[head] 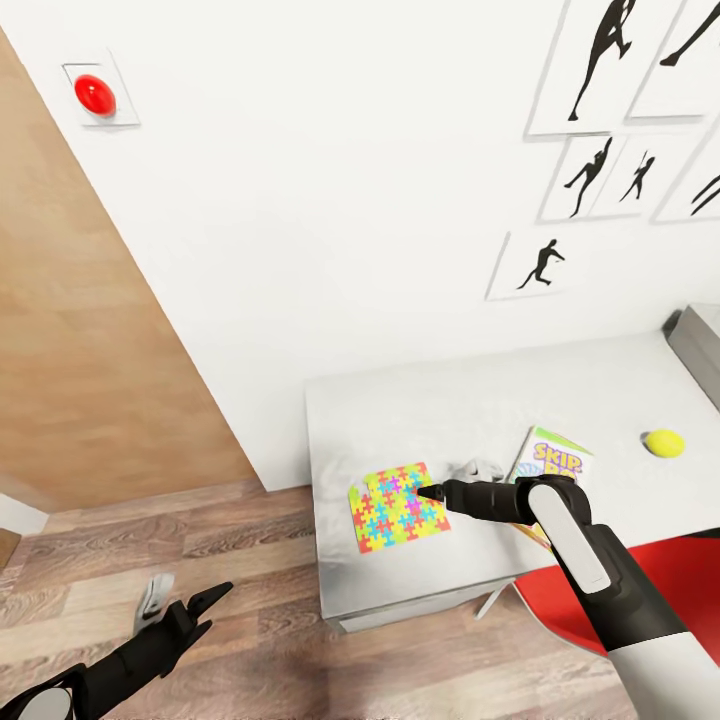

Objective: Put all the toys in the child's room - the three board games (two on the bed and one on the table), the two jigsaw puzzles on the table, and the tennis ball on the table - inside the toy box on the table in the child's room.

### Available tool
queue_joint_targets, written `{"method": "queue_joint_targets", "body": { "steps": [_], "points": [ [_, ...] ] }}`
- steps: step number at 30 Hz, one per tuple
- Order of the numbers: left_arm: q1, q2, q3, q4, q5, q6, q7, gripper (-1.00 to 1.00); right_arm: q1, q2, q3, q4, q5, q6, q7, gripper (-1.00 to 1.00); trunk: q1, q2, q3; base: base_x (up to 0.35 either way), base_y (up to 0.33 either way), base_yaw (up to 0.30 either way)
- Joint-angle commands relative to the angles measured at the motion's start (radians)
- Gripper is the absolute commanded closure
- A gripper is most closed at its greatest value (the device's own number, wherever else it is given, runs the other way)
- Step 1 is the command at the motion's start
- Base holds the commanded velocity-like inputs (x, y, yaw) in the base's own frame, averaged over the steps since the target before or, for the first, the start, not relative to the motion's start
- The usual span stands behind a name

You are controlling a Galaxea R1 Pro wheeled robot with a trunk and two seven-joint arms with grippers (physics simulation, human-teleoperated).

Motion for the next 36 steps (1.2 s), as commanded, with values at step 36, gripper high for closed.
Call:
{"method": "queue_joint_targets", "body": {
  "steps": [36],
  "points": [
    [0.0,0.0,0.001,-0.001,0.0,0.005,-0.002,-1.0,-0.001,0.001,0.002,-0.002,-0.008,0.002,-0.007,-1.0,0.001,-0.002,-0.053,0.0,0.0,0.0]
  ]
}}
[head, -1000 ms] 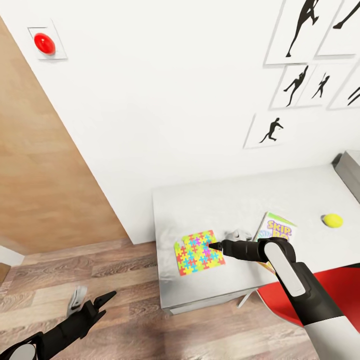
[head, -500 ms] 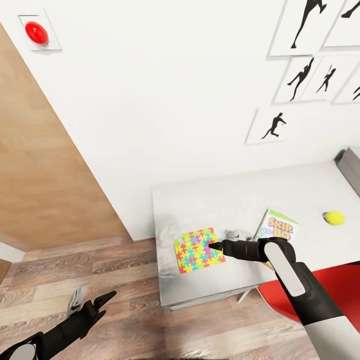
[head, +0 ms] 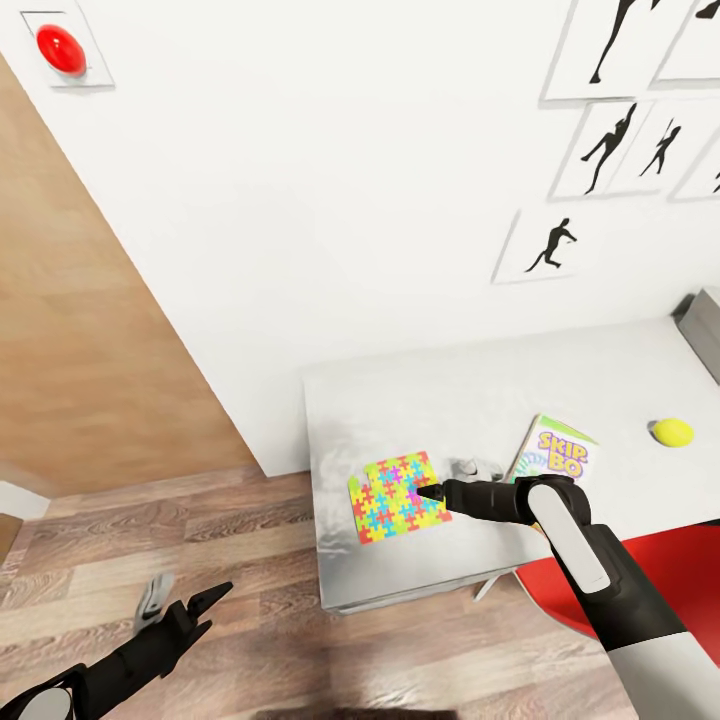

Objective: Put all the toys in the child's room - the three board games (two on the bed and one on the table), the two jigsaw puzzles on the table, and the tennis ball on the table - inside the toy box on the table in the child's room.

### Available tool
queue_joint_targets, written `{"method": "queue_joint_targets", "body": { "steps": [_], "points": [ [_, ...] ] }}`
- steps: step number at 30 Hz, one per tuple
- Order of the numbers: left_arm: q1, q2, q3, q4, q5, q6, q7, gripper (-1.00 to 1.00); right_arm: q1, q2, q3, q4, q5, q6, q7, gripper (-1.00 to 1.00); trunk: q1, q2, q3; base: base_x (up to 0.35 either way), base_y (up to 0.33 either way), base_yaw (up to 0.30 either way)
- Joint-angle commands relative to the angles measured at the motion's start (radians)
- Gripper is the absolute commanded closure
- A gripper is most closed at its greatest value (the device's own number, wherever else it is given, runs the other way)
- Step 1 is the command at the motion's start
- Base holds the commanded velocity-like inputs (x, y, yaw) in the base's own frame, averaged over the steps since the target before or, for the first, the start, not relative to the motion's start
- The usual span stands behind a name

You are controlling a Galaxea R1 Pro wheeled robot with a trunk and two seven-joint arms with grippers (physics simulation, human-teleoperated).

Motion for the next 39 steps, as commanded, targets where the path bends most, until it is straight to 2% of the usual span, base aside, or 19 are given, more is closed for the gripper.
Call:
{"method": "queue_joint_targets", "body": {
  "steps": [1,21,39],
  "points": [
    [0.0,0.0,0.001,-0.001,0.0,0.005,-0.002,-1.0,-0.001,-0.001,0.002,-0.001,-0.008,0.002,-0.008,-1.0,0.001,-0.002,-0.002,0.0,0.0,0.0],
    [0.0,0.0,0.001,-0.001,0.0,0.005,-0.002,-1.0,-0.029,-0.004,0.0,0.023,-0.009,0.002,-0.007,-1.0,0.001,-0.002,-0.004,0.0,0.0,0.002],
    [0.0,0.0,0.001,-0.001,0.0,0.005,-0.002,-1.0,-0.039,-0.009,-0.002,0.032,-0.01,0.002,-0.007,-1.0,0.001,-0.002,-0.004,0.0,0.0,0.088]
  ]
}}
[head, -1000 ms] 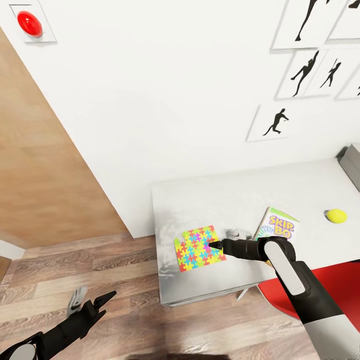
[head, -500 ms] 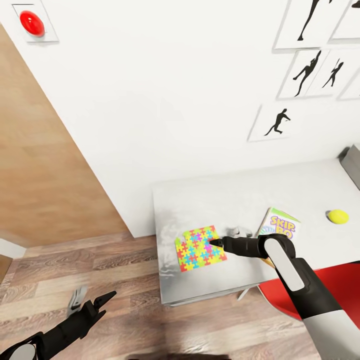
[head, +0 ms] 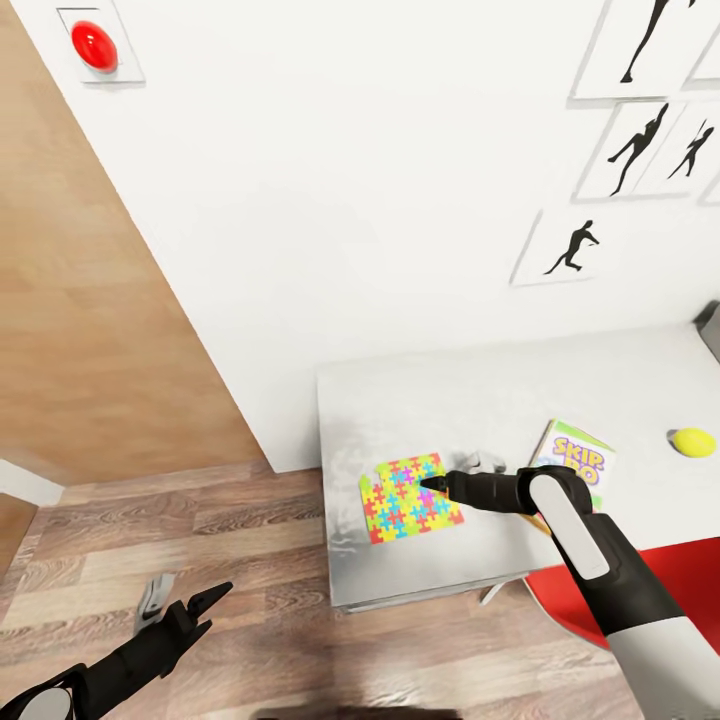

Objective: Put all the toys in the child's room - the three board games (two on the bed and one on the table), the two jigsaw puzzles on the table, and the tennis ball on the table - inside the toy box on the table in the child's room.

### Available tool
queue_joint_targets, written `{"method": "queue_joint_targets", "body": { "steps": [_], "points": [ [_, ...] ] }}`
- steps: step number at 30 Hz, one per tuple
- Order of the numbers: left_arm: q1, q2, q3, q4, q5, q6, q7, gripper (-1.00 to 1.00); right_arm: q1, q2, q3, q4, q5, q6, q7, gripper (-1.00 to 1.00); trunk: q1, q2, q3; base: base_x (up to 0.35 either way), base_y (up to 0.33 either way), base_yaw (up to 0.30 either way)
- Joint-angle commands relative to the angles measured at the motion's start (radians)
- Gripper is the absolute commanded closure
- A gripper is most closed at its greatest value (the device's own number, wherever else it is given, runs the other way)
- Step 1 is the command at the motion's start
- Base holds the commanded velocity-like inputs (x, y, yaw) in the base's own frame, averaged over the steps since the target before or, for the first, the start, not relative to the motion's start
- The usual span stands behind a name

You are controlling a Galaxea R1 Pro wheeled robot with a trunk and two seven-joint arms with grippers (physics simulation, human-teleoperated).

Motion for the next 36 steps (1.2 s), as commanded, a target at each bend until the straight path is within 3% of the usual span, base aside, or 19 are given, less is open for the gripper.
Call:
{"method": "queue_joint_targets", "body": {
  "steps": [1,11,19,36],
  "points": [
    [0.0,0.0,0.001,-0.001,0.0,0.005,-0.002,-1.0,-0.001,-0.001,0.002,-0.001,-0.008,0.002,-0.008,-1.0,0.001,-0.002,-0.001,0.0,0.0,0.029],
    [0.0,0.0,0.001,-0.001,0.0,0.005,-0.002,-1.0,-0.033,-0.007,-0.005,0.025,-0.007,0.002,-0.008,-1.0,0.001,-0.002,-0.001,0.0,0.0,0.014],
    [0.0,0.0,0.001,-0.001,0.0,0.004,-0.002,-1.0,-0.059,-0.017,-0.033,0.069,-0.006,0.002,-0.008,-1.0,0.001,-0.002,-0.001,0.0,0.0,0.004],
    [0.0,0.0,0.001,-0.001,0.0,0.005,-0.002,-1.0,-0.072,-0.021,-0.047,0.088,-0.005,0.002,-0.007,-1.0,0.001,-0.002,-0.006,0.0,0.0,0.001]
  ]
}}
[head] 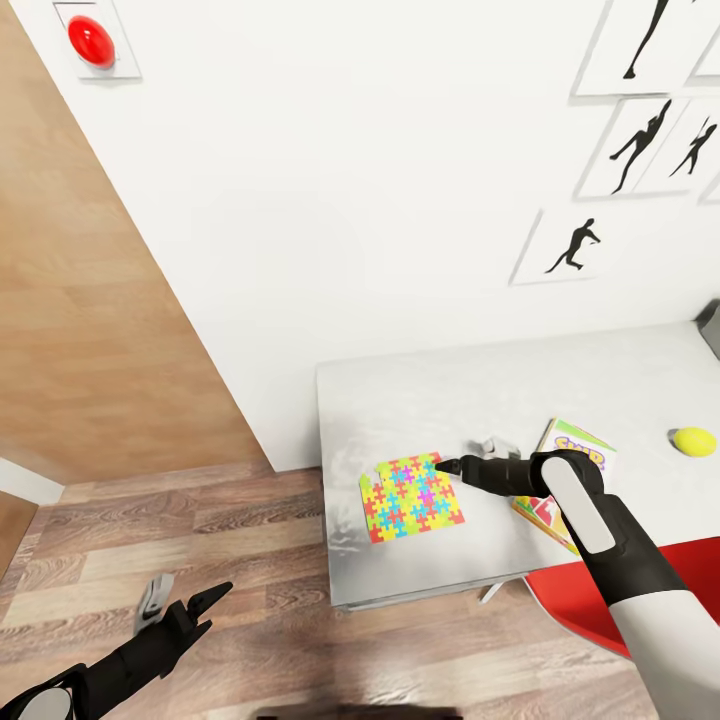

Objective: Put all the toys in the child's room - the three board games (two on the bed and one on the table), the two jigsaw puzzles on the table, and the tennis ball on the table - inside the toy box on the table in the child's room.

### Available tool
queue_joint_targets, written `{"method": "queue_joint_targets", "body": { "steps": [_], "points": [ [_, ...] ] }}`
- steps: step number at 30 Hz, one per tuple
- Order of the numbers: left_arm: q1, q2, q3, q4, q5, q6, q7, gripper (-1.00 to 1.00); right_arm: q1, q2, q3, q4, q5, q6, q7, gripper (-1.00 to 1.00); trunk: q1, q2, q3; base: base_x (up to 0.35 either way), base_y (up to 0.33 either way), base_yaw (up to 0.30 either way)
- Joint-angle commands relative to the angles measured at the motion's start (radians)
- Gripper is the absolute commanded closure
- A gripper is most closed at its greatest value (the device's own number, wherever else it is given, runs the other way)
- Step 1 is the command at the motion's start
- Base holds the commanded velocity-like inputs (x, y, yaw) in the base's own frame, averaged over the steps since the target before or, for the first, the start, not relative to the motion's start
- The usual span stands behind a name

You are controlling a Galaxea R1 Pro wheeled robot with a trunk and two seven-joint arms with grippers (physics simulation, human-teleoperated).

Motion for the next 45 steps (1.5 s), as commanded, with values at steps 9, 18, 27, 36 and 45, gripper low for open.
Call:
{"method": "queue_joint_targets", "body": {
  "steps": [9,18,27,36,45],
  "points": [
    [0.0,0.0,0.001,-0.001,0.0,0.005,-0.002,-1.0,-0.001,0.001,0.001,0.001,-0.008,0.002,-0.008,-1.0,0.001,-0.002,-0.007,0.0,0.0,0.0],
    [0.0,0.0,0.001,-0.001,0.0,0.005,-0.002,-1.0,-0.001,0.003,0.005,0.001,-0.007,0.002,-0.007,-1.0,0.001,-0.002,-0.008,0.0,0.0,0.0],
    [0.0,0.0,0.001,-0.001,0.0,0.005,-0.002,-1.0,0.0,0.01,0.016,0.002,-0.008,0.002,-0.008,-1.0,0.001,-0.002,-0.009,0.0,0.0,0.0],
    [0.0,0.0,0.001,-0.001,0.0,0.006,-0.002,-1.0,0.0,0.014,0.019,0.004,-0.009,0.002,-0.008,-1.0,0.001,-0.002,-0.009,0.0,0.0,0.109],
    [0.0,0.0,0.001,-0.001,0.0,0.006,-0.002,-1.0,0.0,0.014,0.02,0.004,-0.009,0.002,-0.008,-1.0,0.001,-0.002,-0.009,0.0,0.0,0.252]
  ]
}}
